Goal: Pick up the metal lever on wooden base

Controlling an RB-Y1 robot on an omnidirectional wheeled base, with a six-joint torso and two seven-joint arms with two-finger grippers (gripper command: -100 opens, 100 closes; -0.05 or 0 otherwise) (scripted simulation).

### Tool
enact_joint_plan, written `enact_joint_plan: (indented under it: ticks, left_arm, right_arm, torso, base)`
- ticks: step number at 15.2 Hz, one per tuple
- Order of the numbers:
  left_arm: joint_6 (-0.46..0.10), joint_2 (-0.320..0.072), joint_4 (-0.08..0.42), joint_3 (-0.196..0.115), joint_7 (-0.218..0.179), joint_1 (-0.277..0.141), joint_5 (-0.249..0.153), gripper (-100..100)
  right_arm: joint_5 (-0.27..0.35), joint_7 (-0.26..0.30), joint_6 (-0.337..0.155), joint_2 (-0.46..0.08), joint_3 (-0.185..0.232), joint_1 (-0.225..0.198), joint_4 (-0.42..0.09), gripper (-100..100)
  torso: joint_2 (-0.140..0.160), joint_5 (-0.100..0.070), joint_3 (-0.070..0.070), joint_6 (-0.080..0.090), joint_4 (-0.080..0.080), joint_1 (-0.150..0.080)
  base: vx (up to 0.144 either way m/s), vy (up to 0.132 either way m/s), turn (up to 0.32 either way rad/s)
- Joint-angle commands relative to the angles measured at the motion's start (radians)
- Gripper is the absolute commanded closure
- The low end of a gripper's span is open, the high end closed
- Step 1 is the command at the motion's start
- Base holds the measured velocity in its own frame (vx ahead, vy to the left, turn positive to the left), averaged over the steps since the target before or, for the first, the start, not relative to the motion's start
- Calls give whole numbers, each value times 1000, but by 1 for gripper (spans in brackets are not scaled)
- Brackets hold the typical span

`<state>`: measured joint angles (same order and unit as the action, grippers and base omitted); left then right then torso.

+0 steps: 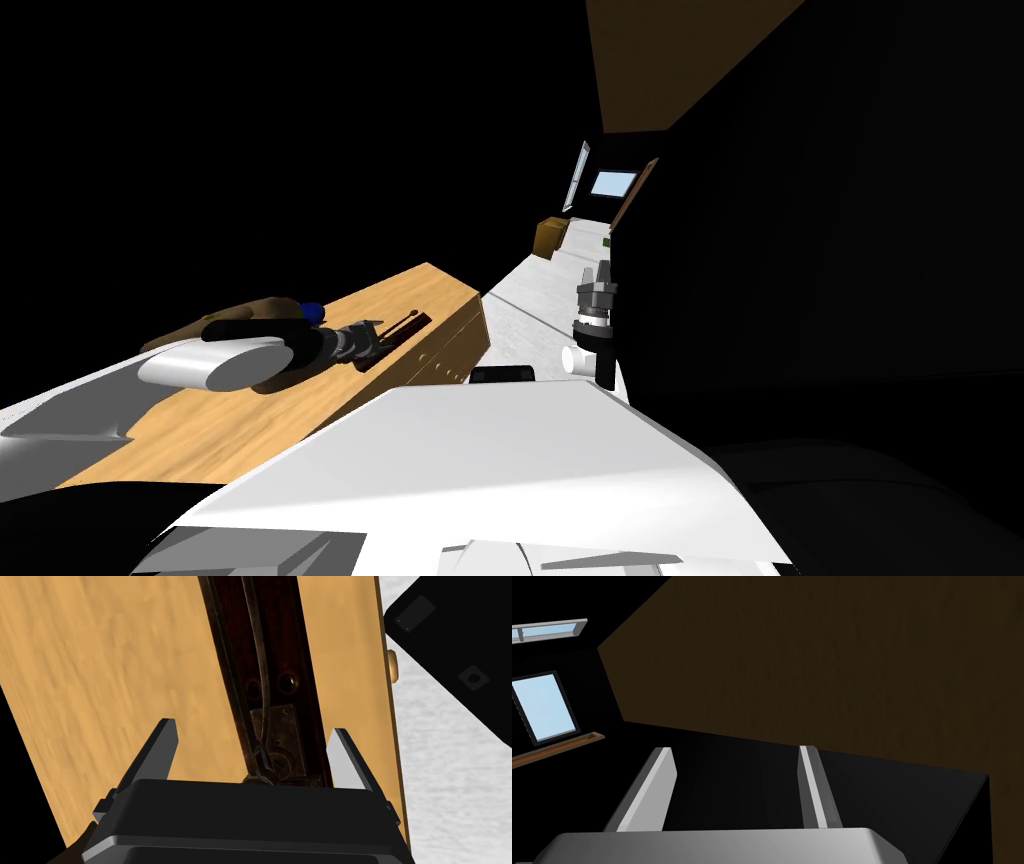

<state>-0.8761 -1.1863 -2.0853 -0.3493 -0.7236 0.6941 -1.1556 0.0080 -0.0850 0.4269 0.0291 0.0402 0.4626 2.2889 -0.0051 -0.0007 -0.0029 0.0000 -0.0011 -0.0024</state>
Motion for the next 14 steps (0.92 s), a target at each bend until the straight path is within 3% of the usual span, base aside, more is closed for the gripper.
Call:
enact_joint_plan:
  ticks: [1, 2, 3, 5, 6, 8, 9, 11, 14]
  left_arm:
    - [-50, -24, 9, -7, -22, 2, -27, -100]
    - [-64, -24, 9, -7, -22, 2, -27, -100]
    - [-90, -56, 23, -19, -45, 8, -66, -100]
    - [-120, -56, 23, -19, -45, 8, -66, -100]
    - [-149, -86, 36, -30, -68, 15, -104, -100]
    - [-172, -86, 36, -30, -68, 15, -104, -100]
    - [-205, -114, 48, -41, -89, 21, -139, -100]
    - [-222, -114, 48, -41, -89, 21, -139, -100]
    - [-294, -165, 72, -60, -126, 32, -202, -100]
  right_arm:
    - [0, 0, 0, 0, 0, 0, 0, 0]
    - [0, 0, 0, 0, 0, 0, 0, 0]
    - [0, 0, 0, 0, 0, 0, 0, 0]
    - [0, 0, 0, 0, 0, 0, 0, 0]
    - [0, 0, 0, 0, 0, 0, 0, 0]
    - [0, 0, 0, 0, 0, 0, 0, 0]
    - [0, 0, 0, 0, 0, 0, 0, 0]
    - [0, 0, 0, 0, 0, 0, 0, 0]
    - [0, 0, 0, 0, 0, 0, 0, 0]
  torso:
    - [0, 0, 0, 0, 0, 0]
    - [0, 0, 0, 0, 0, 0]
    - [1, 0, 0, 0, 0, 0]
    - [0, 0, 0, 0, 0, 0]
    - [1, 0, 0, 0, 0, 0]
    - [0, 0, 0, 0, 0, 0]
    - [1, 0, 0, 0, 0, 1]
    - [0, 0, 0, 0, 0, 1]
    - [0, 0, 0, 0, 0, 1]
  base:
    - [75, -27, -6]
    - [46, -20, -2]
    - [58, -33, -9]
    - [57, -29, -4]
    - [61, -22, -5]
    - [63, -19, -4]
    - [61, -16, -6]
    - [58, -14, -4]
    - [65, -17, -5]
